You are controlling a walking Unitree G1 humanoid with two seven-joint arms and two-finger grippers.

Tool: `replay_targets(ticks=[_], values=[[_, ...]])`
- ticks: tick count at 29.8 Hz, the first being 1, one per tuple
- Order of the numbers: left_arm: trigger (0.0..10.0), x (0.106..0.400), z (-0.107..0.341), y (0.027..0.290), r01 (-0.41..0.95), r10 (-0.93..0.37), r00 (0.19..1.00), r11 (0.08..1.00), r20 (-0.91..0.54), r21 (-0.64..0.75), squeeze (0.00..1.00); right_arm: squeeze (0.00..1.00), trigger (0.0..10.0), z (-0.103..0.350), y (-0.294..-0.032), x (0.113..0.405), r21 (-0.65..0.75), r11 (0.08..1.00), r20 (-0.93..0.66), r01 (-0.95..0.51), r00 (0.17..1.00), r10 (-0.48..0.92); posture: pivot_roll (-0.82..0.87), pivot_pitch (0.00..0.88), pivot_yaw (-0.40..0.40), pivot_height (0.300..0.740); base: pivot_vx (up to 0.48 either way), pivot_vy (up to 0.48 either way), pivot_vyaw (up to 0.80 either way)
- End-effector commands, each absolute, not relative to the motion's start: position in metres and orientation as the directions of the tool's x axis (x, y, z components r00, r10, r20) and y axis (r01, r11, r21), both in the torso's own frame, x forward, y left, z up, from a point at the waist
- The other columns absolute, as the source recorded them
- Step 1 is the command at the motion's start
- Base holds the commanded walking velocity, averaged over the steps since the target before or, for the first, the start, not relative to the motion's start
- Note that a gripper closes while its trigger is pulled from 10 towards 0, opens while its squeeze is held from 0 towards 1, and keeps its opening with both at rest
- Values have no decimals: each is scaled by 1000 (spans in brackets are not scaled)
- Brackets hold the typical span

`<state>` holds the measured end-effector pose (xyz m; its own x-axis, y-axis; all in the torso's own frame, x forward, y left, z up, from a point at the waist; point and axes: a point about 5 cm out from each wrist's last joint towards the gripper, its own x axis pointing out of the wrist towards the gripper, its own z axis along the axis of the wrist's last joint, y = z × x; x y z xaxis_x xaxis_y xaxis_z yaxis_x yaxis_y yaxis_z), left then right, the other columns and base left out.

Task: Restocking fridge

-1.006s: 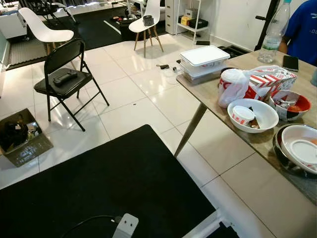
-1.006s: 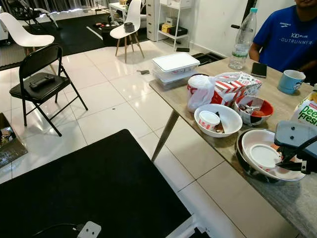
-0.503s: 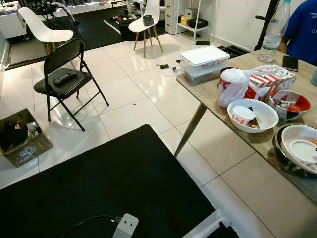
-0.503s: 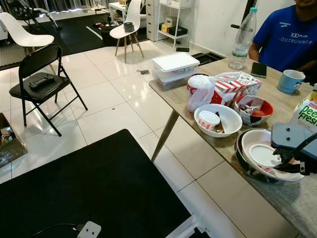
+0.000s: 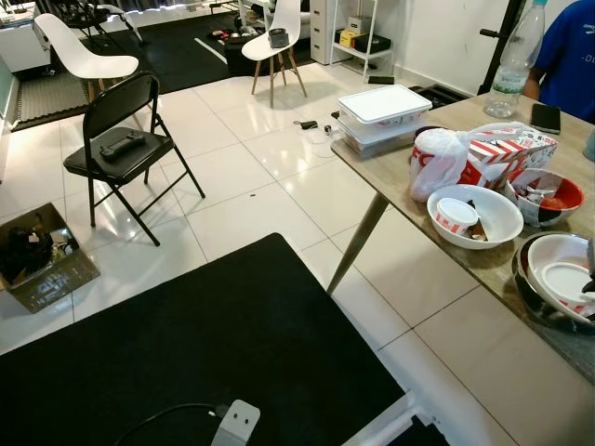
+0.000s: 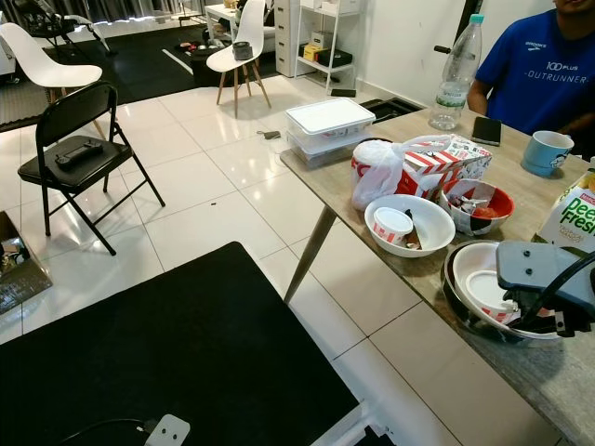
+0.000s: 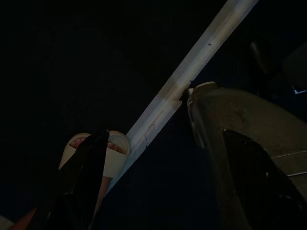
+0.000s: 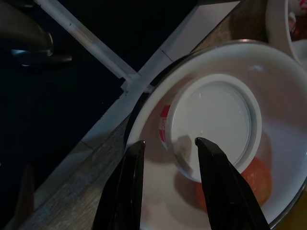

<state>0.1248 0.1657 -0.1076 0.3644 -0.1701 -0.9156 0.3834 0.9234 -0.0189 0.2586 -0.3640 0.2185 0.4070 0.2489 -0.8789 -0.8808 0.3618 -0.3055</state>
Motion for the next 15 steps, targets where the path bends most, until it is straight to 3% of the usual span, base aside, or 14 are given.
replay_targets(ticks=[1, 6, 8, 9, 10, 11, 12, 15], values=[[10000, 94, -117, 163, 380, -180, 247, 922, -952, -76, 0, 0, 10000, 212, -357, 260, -292, 334, -883, -896, 386, 265, -52, 0, -11, 740, 0, 0, 0], [10000, 95, -116, 164, 379, -180, 250, 922, -951, -75, 0, 0, 10000, 208, -349, 262, -304, 324, -875, -896, 397, 277, -51, 0, -9, 740, 0, 0, 0], [10000, 95, -116, 164, 379, -179, 250, 922, -951, -74, 0, 0, 9412, 208, -349, 262, -304, 325, -875, -896, 398, 276, -51, 0, -9, 740, 0, 0, 0], [10000, 95, -116, 164, 379, -179, 251, 922, -951, -73, 0, 0, 4431, 208, -349, 262, -304, 325, -875, -895, 397, 276, -51, 0, -9, 740, 0, 0, 0], [10000, 95, -116, 164, 378, -178, 251, 923, -952, -73, 0, 0, 1216, 208, -348, 262, -305, 324, -873, -896, 399, 282, -49, 0, -8, 740, 0, 0, 0], [10000, 95, -116, 164, 378, -178, 251, 923, -952, -73, 0, 0, 1216, 208, -348, 262, -305, 324, -873, -896, 399, 282, -49, 0, -8, 740, 0, 0, 0], [10000, 95, -116, 165, 378, -177, 251, 923, -952, -72, 0, 0, 0, 209, -347, 262, -306, 323, -870, -896, 401, 287, -49, 0, -8, 740, 0, 0, 0], [10000, 95, -116, 165, 377, -178, 251, 923, -952, -73, 0, 0, 0, 210, -345, 262, -323, 320, -862, -891, 417, 290, -49, 0, -8, 740, 0, 0, 0]])
